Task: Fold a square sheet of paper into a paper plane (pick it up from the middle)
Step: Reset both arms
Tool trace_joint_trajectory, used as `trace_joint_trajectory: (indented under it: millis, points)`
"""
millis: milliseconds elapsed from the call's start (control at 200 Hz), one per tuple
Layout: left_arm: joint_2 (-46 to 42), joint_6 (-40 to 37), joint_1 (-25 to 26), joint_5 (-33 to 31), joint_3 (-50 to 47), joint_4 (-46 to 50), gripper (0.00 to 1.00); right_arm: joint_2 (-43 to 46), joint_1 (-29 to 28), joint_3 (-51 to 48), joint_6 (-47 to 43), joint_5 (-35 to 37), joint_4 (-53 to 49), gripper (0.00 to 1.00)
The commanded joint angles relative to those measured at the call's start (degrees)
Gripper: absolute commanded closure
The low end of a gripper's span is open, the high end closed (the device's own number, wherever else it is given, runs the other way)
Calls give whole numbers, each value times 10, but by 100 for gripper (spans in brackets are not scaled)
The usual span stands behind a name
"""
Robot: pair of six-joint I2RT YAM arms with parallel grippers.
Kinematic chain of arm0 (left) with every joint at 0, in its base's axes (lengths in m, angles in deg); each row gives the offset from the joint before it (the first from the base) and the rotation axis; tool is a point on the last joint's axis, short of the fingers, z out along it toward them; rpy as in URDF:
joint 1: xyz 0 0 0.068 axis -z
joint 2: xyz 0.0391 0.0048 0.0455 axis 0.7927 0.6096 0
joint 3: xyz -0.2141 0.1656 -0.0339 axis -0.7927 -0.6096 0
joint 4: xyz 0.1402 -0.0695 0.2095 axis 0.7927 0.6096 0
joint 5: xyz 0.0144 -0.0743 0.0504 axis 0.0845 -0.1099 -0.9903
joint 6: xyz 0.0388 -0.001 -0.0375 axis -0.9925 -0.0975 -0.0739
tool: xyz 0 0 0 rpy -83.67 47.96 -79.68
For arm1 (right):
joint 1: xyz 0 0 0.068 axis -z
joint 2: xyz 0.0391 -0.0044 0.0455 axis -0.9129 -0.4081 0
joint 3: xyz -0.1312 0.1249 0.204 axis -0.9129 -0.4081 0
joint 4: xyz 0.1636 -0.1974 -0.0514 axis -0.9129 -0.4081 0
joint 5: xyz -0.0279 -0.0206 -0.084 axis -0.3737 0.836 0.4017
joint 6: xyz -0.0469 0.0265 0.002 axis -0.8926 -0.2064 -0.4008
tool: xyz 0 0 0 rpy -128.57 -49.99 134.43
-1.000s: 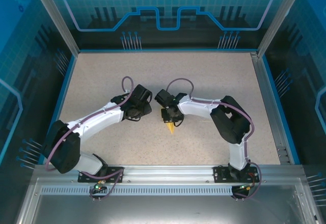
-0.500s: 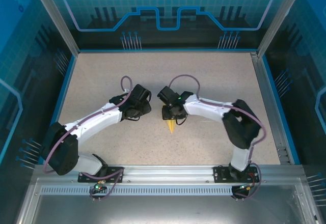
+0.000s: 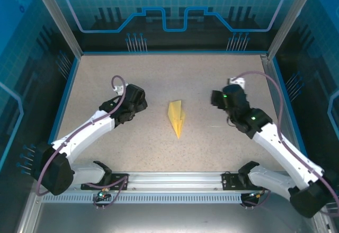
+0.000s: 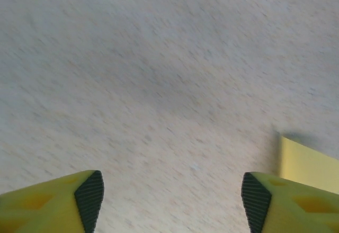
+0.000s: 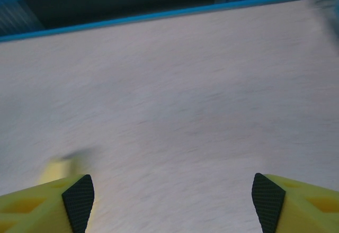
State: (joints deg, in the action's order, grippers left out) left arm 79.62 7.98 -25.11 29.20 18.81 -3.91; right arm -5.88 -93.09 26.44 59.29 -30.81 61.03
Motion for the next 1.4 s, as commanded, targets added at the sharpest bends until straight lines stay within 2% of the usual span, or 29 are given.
trace_joint_trajectory:
  millis: [0, 80, 115, 240, 330, 365, 410, 490, 530, 640, 700, 785, 825, 850, 895, 930, 990, 1030, 1070, 1396]
  points:
    - [5, -54, -47, -92, -3, -8, 7, -10, 99, -78, -135, -6, 104, 16]
    - [33, -74, -84, -125, 9, -8, 2, -57, 188, -118, -165, -85, 174, 16]
    - [43, -89, -97, -138, 10, -15, 2, -85, 212, -126, -172, -98, 195, 16]
    - [49, -168, -125, -160, -35, -126, 1, -180, 231, -160, -206, -134, 329, 16]
    - [44, -248, -135, -165, -113, -299, 2, -224, 233, -183, -225, -161, 434, 15]
    - [45, -276, -143, -150, -141, -364, 1, -237, 232, -192, -233, -177, 479, 15]
    - [42, -277, -163, -111, -141, -367, 1, -251, 233, -190, -245, -196, 502, 15]
    - [55, -315, -182, -87, -169, -451, 1, -268, 233, -196, -269, -229, 554, 15]
    - [61, -324, -194, -58, -163, -436, 1, -277, 234, -205, -276, -249, 579, 15]
    - [73, -381, -204, -49, -210, -541, 2, -276, 219, -252, -304, -270, 659, 15]
    - [78, -379, -225, -4, -251, -624, 2, -271, 219, -271, -304, -272, 688, 13]
    - [97, -361, -259, 61, -288, -691, 1, -303, 219, -282, -304, -265, 742, 13]
    - [104, -375, -261, 90, -300, -721, 2, -293, 224, -272, -297, -273, 702, 10]
    - [104, -384, -261, 119, -305, -730, 1, -297, 230, -272, -294, -280, 711, 1]
    - [130, -392, -263, 143, -321, -779, 2, -295, 233, -269, -291, -282, 701, 1]
    - [162, -403, -262, 142, -335, -855, 1, -298, 233, -272, -291, -281, 713, 1]
    - [138, -393, -262, 147, -313, -762, 1, -298, 231, -272, -292, -280, 711, 0]
    - [152, -401, -261, 140, -321, -809, 2, -296, 232, -271, -291, -280, 705, 1]
    - [144, -397, -260, 137, -315, -776, 1, -297, 231, -272, -291, -280, 708, 1]
    - [147, -402, -255, 133, -316, -787, 1, -296, 231, -271, -292, -281, 708, 1]
